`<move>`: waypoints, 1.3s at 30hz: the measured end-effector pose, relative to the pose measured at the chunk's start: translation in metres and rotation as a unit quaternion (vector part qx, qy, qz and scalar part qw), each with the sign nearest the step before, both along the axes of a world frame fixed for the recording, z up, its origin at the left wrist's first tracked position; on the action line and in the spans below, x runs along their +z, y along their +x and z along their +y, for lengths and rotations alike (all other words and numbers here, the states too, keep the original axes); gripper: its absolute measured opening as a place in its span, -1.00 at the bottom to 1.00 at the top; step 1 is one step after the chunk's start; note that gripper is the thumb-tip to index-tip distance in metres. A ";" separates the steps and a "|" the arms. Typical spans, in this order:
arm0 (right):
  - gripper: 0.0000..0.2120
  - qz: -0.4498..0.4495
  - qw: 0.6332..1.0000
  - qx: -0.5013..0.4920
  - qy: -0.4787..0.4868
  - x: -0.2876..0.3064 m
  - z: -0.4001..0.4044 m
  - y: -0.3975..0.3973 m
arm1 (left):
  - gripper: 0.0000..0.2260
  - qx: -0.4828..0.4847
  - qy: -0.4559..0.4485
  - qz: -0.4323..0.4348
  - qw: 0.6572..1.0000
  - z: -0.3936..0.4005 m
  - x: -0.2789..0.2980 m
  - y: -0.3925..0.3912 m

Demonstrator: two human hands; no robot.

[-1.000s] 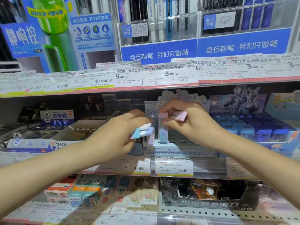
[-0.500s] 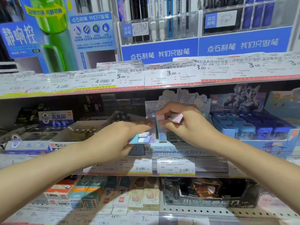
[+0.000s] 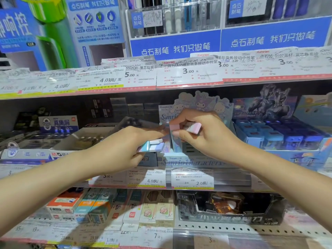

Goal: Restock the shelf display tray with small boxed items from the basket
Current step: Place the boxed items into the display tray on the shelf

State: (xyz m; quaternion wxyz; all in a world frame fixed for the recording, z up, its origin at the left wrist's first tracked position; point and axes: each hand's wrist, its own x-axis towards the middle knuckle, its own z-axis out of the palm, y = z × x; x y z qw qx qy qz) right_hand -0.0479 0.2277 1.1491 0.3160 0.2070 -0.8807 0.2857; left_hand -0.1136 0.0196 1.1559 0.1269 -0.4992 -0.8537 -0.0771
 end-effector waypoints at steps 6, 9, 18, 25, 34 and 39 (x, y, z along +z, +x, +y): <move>-0.89 0.016 0.998 -0.006 0.067 0.002 0.003 -0.003 | -0.36 -0.030 0.003 -0.014 0.999 0.001 0.004 -0.002; -0.87 0.014 0.996 -0.002 0.090 0.007 0.003 -0.002 | -0.40 -0.047 0.015 -0.014 0.999 -0.002 0.001 -0.005; -0.77 -0.011 0.983 -0.009 0.184 0.017 0.009 0.002 | -0.40 -0.021 0.002 -0.024 0.999 0.002 0.005 0.003; -0.81 -0.132 0.982 0.000 0.135 0.028 0.012 0.008 | -0.42 -0.031 0.000 -0.007 1.000 -0.002 0.001 -0.008; -0.92 -0.296 0.898 0.153 -0.286 0.036 0.020 0.025 | -0.78 -0.057 0.208 -0.069 0.974 0.014 0.006 0.014; -0.71 -0.341 0.845 0.211 -0.355 0.028 0.014 0.028 | -0.77 -0.044 0.305 -0.333 0.891 0.036 0.004 0.035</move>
